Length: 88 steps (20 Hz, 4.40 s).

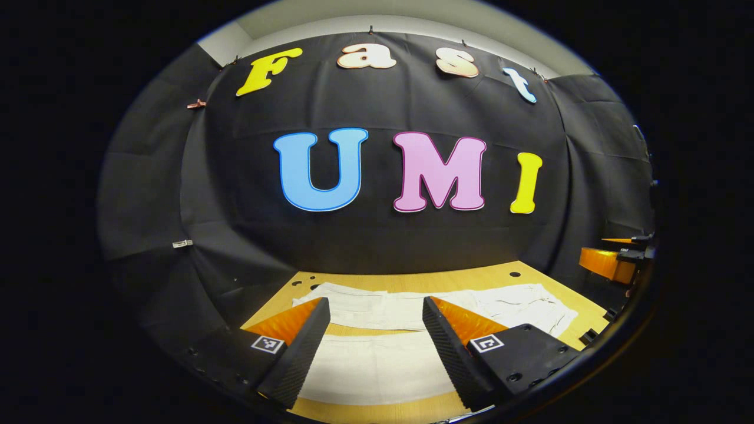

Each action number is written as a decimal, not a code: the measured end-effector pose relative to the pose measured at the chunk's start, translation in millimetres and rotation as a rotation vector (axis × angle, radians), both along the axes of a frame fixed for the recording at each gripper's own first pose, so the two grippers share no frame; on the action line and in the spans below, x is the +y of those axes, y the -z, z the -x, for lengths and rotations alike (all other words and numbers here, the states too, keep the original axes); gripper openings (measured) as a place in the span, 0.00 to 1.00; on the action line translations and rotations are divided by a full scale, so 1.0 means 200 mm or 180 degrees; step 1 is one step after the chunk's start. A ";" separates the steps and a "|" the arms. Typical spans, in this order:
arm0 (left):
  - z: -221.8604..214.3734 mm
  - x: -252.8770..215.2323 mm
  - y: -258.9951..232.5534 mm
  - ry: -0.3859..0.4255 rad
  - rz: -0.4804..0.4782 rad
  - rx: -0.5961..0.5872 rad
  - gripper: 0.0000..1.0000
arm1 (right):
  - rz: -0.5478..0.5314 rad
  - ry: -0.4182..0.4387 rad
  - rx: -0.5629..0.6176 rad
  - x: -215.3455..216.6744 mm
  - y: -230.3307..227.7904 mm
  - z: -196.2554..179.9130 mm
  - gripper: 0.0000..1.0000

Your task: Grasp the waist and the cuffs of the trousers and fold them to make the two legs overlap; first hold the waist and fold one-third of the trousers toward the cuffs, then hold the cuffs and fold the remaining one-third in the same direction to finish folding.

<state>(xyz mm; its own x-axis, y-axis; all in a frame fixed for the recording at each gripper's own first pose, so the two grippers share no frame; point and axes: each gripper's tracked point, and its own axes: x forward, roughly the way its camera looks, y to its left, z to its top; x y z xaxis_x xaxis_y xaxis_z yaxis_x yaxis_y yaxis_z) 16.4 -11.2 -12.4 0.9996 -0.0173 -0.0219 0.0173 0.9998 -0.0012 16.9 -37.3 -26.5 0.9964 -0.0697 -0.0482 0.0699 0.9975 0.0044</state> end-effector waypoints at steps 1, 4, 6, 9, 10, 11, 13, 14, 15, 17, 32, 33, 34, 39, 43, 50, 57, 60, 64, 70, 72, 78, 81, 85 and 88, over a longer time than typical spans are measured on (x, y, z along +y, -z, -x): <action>0.00 0.00 0.00 -0.0003 -0.0007 0.0000 0.98 | 0.0037 0.0023 -0.0022 -0.03 0.00 -0.02 0.97; -0.03 0.01 0.00 -0.0054 -0.0053 -0.0031 0.98 | 0.0008 0.0056 -0.0055 -0.07 0.00 -0.06 0.97; -0.05 0.03 0.00 -0.0127 -0.0130 -0.0055 0.98 | 0.0041 0.0097 -0.0028 -0.13 0.04 -0.09 0.97; -0.06 0.05 0.00 -0.0208 -0.0082 -0.0058 0.98 | 0.0295 0.0173 0.0041 -0.27 0.08 -0.14 0.97; -0.06 0.06 0.01 -0.0220 -0.0049 -0.0041 0.98 | 0.0367 0.0198 0.0080 -0.33 0.10 -0.16 0.97; -0.07 0.07 0.02 -0.0233 -0.0027 -0.0029 0.98 | 0.0431 0.0213 0.0134 -0.38 0.13 -0.18 0.97; -0.07 0.10 0.04 -0.0310 -0.0048 -0.0006 0.99 | 0.0569 0.0247 0.0206 -0.49 0.18 -0.19 0.97; -0.08 0.13 0.05 -0.0362 -0.0067 -0.0003 0.99 | 0.0648 0.0267 0.0229 -0.56 0.20 -0.20 0.97; -0.08 0.15 0.05 -0.0396 -0.0075 0.0009 0.99 | 0.0749 0.0277 0.0262 -0.61 0.22 -0.20 0.97; -0.08 0.18 0.08 -0.0453 -0.0068 0.0061 0.98 | 0.0998 0.0252 0.0353 -0.71 0.29 -0.22 0.97; -0.05 0.18 0.37 -0.0520 -0.0257 0.0632 0.99 | 0.2264 -0.0766 0.1685 -1.12 1.07 -0.23 0.97; -0.05 0.15 0.39 -0.0487 -0.0220 0.0671 0.99 | 0.2264 -0.0804 0.1796 -1.15 1.13 -0.22 0.97; -0.05 0.14 0.40 -0.0473 -0.0195 0.0695 0.99 | 0.2268 -0.0847 0.1864 -1.17 1.17 -0.24 0.98; -0.05 0.10 0.45 -0.0552 -0.0265 0.0795 0.99 | 0.2476 -0.1273 0.2237 -1.24 1.38 -0.24 0.98; -0.07 0.05 0.51 -0.0582 -0.0265 0.0888 0.99 | 0.2633 -0.1501 0.2496 -1.31 1.52 -0.25 0.98; -0.12 -0.04 0.55 -0.0587 -0.0252 0.0994 0.99 | 0.2854 -0.1877 0.2738 -1.27 1.64 -0.28 0.94; -0.19 -0.07 0.58 -0.0567 -0.0207 0.1007 0.99 | 0.3145 -0.2166 0.3206 -1.20 1.70 -0.30 0.82; -0.18 -0.04 0.60 -0.0606 -0.0122 0.1036 0.99 | 0.2921 -0.2135 0.3417 -1.20 1.74 -0.30 0.66; -0.13 0.06 0.65 -0.0721 -0.0042 0.1138 0.99 | 0.2987 -0.1955 0.3528 -1.18 1.73 -0.33 0.31; -0.07 0.23 0.67 -0.0893 -0.0045 0.1177 0.98 | 0.3000 -0.1899 0.3552 -1.17 1.71 -0.36 0.07; -0.06 0.30 0.69 -0.0907 -0.0082 0.1222 0.99 | 0.3048 -0.1905 0.3537 -1.18 1.72 -0.36 0.06; 0.03 0.70 0.87 -0.0799 -0.0730 0.1605 0.98 | 0.3108 -0.1944 0.3567 -1.18 1.72 -0.36 0.07; 0.10 0.88 1.01 -0.0518 -0.1256 0.1902 0.97 | 0.3231 -0.1988 0.3527 -1.19 1.72 -0.36 0.07; 0.20 1.01 1.23 0.0050 -0.2076 0.2363 0.96 | 0.3274 -0.1979 0.3551 -1.19 1.72 -0.36 0.06; 0.19 1.12 1.34 0.0357 -0.2544 0.2501 0.96 | 0.3314 -0.1976 0.3554 -1.19 1.72 -0.36 0.06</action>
<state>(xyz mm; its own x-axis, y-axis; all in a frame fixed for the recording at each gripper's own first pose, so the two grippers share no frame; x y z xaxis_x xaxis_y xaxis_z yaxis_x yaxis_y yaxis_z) -22.3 212.3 -280.7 0.6973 0.1950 -0.6898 0.3837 0.7113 0.5889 89.4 -274.8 -370.2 0.3896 -0.1579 -0.9074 -0.8079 0.4144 -0.4190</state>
